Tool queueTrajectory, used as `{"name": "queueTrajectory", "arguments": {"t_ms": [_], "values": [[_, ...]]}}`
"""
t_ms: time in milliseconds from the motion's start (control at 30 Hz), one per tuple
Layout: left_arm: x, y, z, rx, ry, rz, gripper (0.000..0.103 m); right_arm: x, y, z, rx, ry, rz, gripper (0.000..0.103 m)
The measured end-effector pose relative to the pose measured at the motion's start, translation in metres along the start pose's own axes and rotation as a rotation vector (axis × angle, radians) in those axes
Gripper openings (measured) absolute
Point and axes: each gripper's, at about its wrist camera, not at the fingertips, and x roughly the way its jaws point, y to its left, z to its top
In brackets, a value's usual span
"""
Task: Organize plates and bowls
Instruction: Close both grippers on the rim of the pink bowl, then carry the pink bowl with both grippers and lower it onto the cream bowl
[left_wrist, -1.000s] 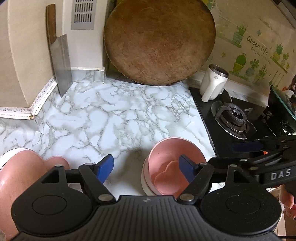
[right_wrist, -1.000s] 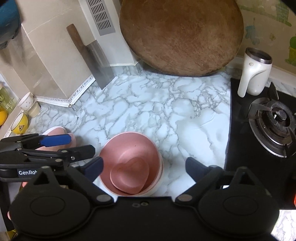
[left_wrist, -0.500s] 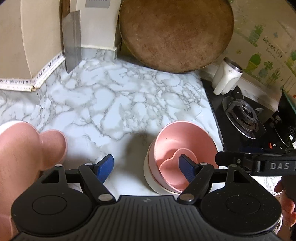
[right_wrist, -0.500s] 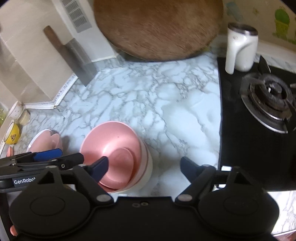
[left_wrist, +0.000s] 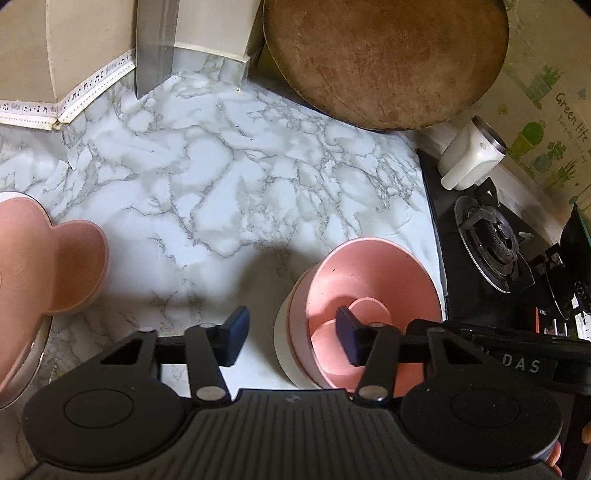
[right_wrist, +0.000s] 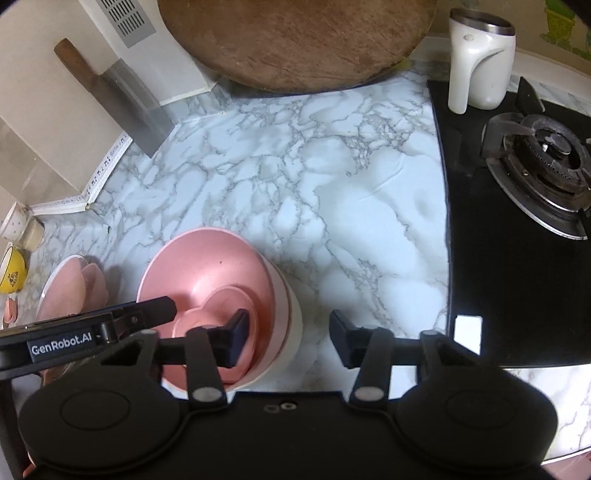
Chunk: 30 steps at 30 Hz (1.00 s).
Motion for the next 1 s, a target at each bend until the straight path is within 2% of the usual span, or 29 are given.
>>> {"name": "queueTrajectory", "arguments": {"t_ms": [133, 400, 567, 1000], "values": [[0.005, -0.002, 0.001, 0.0, 0.016, -0.001, 0.041, 0.006, 0.004, 0.0, -0.018, 0.016, -0.026, 0.039], [0.016, -0.001, -0.001, -0.026, 0.059, -0.021, 0.03, 0.013, 0.009, -0.001, -0.024, 0.044, -0.022, 0.036], [0.018, -0.003, -0.003, -0.022, 0.059, -0.021, 0.024, 0.013, 0.009, -0.001, -0.015, 0.059, 0.004, 0.026], [0.016, -0.005, -0.004, -0.014, 0.056, -0.013, 0.022, 0.011, 0.008, -0.002, -0.005, 0.049, 0.001, 0.023]]}}
